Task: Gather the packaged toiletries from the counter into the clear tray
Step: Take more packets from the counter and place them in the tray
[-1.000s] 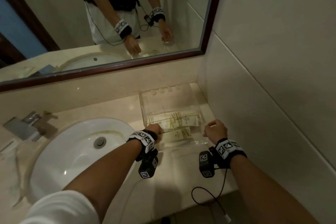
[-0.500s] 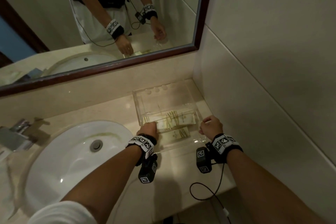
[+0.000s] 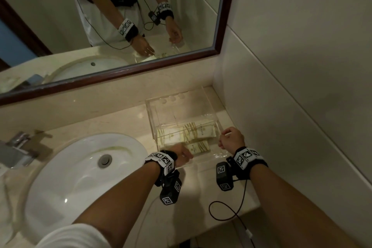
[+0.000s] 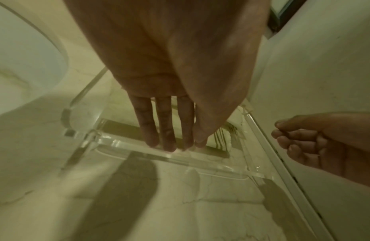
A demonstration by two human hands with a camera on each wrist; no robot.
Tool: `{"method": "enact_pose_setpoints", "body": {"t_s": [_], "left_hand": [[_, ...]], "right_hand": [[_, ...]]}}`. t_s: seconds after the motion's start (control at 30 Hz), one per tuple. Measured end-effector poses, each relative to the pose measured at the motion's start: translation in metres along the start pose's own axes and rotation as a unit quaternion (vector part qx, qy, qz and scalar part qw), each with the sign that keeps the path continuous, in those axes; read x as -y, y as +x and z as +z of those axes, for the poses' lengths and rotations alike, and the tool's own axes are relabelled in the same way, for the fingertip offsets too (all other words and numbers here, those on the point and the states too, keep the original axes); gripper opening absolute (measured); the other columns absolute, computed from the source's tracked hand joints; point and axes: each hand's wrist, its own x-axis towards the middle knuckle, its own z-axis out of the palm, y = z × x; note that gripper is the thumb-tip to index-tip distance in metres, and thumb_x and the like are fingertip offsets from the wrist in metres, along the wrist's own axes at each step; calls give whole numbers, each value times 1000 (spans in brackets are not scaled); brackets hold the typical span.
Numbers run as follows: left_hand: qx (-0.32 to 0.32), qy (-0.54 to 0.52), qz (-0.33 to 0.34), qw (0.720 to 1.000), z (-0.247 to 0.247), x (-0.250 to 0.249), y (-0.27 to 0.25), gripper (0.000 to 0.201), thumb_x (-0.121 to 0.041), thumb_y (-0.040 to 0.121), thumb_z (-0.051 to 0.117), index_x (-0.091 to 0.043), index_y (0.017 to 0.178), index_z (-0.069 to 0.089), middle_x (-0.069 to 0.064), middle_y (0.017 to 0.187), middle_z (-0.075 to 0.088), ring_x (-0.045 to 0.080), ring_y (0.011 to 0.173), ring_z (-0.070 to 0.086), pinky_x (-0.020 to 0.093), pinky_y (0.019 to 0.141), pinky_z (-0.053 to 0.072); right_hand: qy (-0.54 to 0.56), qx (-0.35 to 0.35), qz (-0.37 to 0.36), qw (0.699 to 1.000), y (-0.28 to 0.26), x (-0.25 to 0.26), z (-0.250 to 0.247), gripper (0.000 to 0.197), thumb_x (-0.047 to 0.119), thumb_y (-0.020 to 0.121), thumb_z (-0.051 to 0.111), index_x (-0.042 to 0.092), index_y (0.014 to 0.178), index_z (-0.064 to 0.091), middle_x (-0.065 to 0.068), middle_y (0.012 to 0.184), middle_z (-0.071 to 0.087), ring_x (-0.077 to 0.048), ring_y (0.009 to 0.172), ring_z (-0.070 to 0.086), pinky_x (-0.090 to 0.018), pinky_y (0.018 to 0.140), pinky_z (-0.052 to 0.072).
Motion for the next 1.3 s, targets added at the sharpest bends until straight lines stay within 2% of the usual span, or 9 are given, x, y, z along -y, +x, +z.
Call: {"method": "enact_pose_setpoints", "body": {"t_s": [0.27,0.37,0.5,0.63,0.77,0.93,1.03,1.13,1.3], "left_hand": [[3,13,14,1000,0,-2,1,35,-4,91,49,-17,118,67,2,134,57,23,123,54,24,109,36],[-3,27,21,999,-4,-3,-1,37,0,90,48,-13,120,66,1,133,58,21,125,53,17,101,35],[23,49,23,998,-6,-5,-3,35,-7,93,48,-18,121,65,-2,136,54,20,124,52,11,93,34],[34,89,14,995,-9,-8,-7,36,-16,92,49,-27,123,63,-2,140,51,22,128,49,26,107,36],[28,143,22,989,-9,-9,-8,38,-20,92,46,-32,126,59,-1,143,48,24,128,48,32,106,38],[29,125,30,991,-9,-10,-11,39,-17,94,45,-23,131,57,2,143,48,23,131,46,30,109,35],[12,74,34,997,-16,-6,-15,33,-13,93,49,-17,122,64,3,137,55,22,123,53,27,103,40],[0,49,43,998,-27,3,-19,31,-11,90,51,-13,116,67,6,130,60,23,118,58,32,101,47],[-39,7,46,998,-41,22,-30,28,-5,88,55,-6,112,69,12,121,65,27,113,61,29,93,47]], "right_hand": [[-3,-5,10,1000,3,-2,-4,11,5,79,55,15,78,58,-11,67,69,-28,64,71,-47,69,61],[-3,-2,8,1000,1,-1,-2,8,7,81,56,14,80,57,-11,71,70,-23,59,68,-44,69,61],[-8,10,0,1000,1,-1,0,4,11,81,57,13,83,58,-7,64,69,-27,68,72,-43,70,60],[-5,15,2,1000,0,1,0,8,11,83,57,8,90,60,-8,67,69,-27,68,71,-42,71,60],[-6,12,2,1000,0,0,0,6,13,83,58,9,88,59,-8,65,69,-25,65,71,-42,70,59],[-15,14,0,1000,-2,2,0,2,11,83,57,12,84,58,-9,68,70,-25,66,71,-41,70,59],[-22,22,-1,1000,-2,5,2,5,9,83,57,13,82,58,-10,70,70,-24,64,70,-43,70,60],[-34,30,-11,999,-4,11,6,7,7,83,57,13,82,58,-9,68,70,-24,63,69,-43,69,60],[-65,43,-46,996,-12,28,19,4,8,84,57,8,87,60,-12,73,71,-26,66,69,-40,68,60]]}}
